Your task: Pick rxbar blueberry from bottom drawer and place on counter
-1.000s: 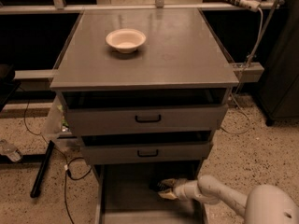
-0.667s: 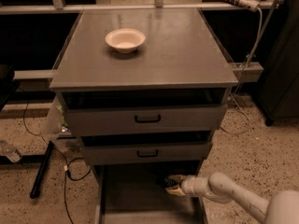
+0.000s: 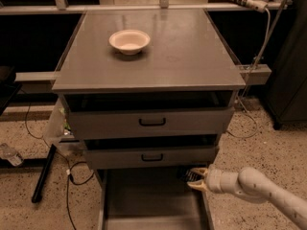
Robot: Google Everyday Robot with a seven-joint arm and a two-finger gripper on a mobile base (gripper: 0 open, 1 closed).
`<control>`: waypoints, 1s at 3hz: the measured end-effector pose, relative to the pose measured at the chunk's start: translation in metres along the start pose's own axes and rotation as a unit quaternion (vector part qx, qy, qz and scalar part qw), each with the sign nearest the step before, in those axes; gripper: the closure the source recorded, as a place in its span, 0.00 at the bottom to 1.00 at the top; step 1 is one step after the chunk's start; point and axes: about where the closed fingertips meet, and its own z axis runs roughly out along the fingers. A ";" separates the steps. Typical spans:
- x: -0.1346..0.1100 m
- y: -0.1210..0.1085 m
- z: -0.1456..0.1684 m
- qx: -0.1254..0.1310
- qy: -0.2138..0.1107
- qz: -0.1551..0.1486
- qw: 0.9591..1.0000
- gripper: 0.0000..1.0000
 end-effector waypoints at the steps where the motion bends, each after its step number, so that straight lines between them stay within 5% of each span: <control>1: -0.046 -0.026 -0.048 -0.004 0.017 -0.041 0.999 1.00; 2: -0.089 -0.046 -0.092 -0.019 -0.001 -0.066 0.998 1.00; 3: -0.094 -0.032 -0.092 -0.047 -0.010 -0.068 0.997 1.00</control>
Offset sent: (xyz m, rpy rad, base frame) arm 0.0030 -0.0418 0.2166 -0.0101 -0.0850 0.2162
